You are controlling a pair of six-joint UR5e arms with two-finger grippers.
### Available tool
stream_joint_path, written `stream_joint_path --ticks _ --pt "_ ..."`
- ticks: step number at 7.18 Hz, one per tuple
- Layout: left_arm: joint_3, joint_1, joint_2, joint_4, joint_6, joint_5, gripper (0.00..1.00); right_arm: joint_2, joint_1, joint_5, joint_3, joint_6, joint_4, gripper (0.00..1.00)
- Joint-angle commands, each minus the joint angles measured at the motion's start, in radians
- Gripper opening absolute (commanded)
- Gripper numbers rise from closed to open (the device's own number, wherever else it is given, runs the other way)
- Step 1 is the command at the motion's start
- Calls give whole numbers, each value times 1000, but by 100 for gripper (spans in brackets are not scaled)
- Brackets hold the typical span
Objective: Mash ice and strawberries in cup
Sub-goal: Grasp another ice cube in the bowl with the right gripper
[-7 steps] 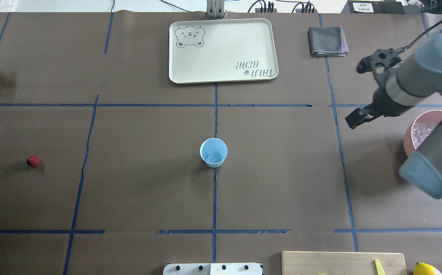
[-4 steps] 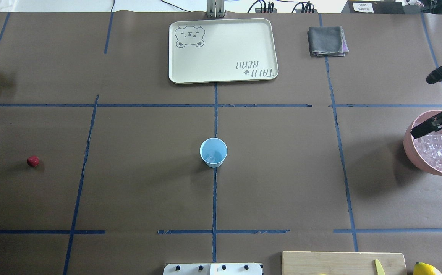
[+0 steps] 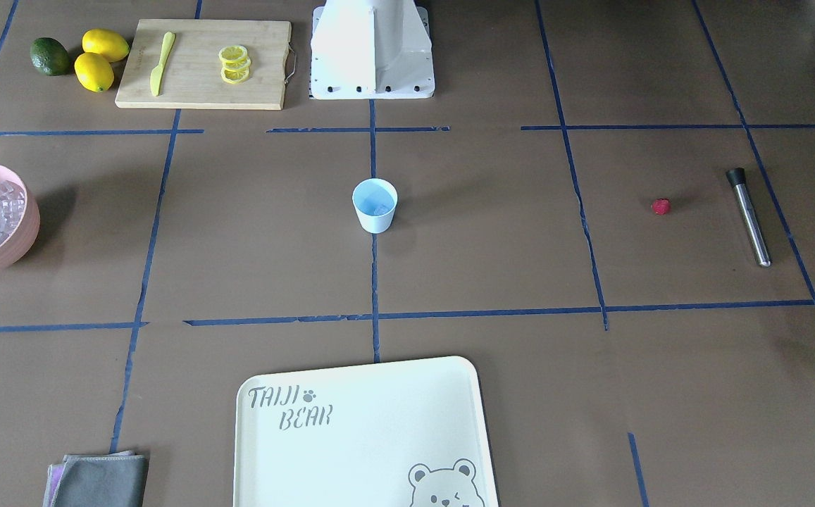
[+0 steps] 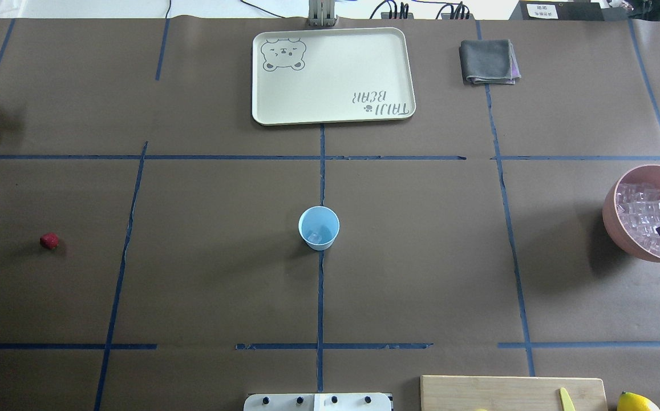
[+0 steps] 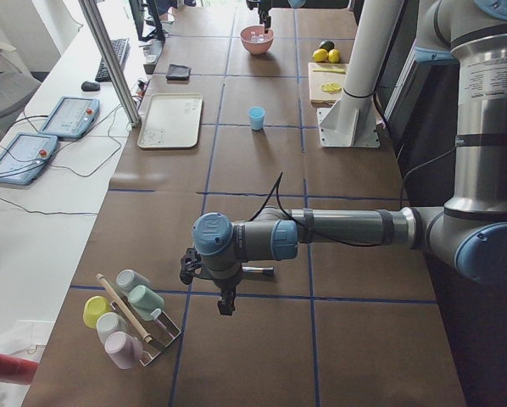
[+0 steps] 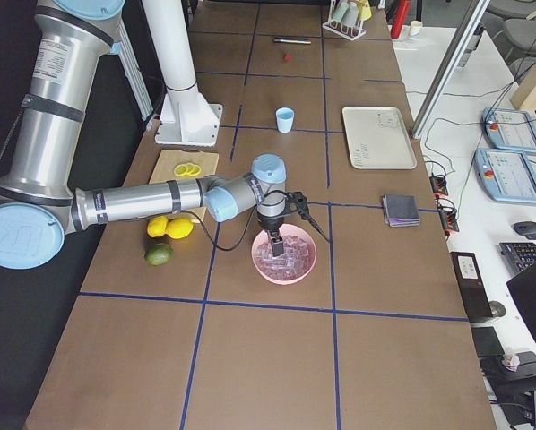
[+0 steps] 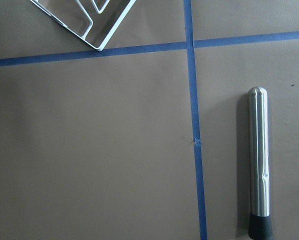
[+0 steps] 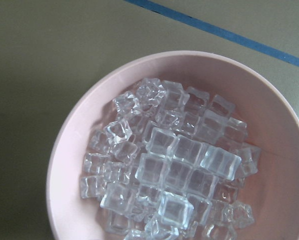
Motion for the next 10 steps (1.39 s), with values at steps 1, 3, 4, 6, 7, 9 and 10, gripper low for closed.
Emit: stream_joint_path --ticks 1,3,4,6,7,9,10 --pt "3 0 0 -1 0 0 100 4 -3 0 -111 100 176 97" --pt "3 0 0 -1 0 0 100 15 -9 1 -140 103 203 95" --pt "3 0 0 -1 0 0 100 18 -12 6 -137 103 203 94" --pt "3 0 0 -1 0 0 100 17 -37 6 -135 95 202 92" --pt "4 0 0 -1 0 0 100 15 -41 6 -137 94 202 90" --pt "4 1 0 -1 0 0 100 17 -43 6 -134 94 202 73" --pt "4 0 0 -1 0 0 100 15 -42 6 -132 89 202 50"
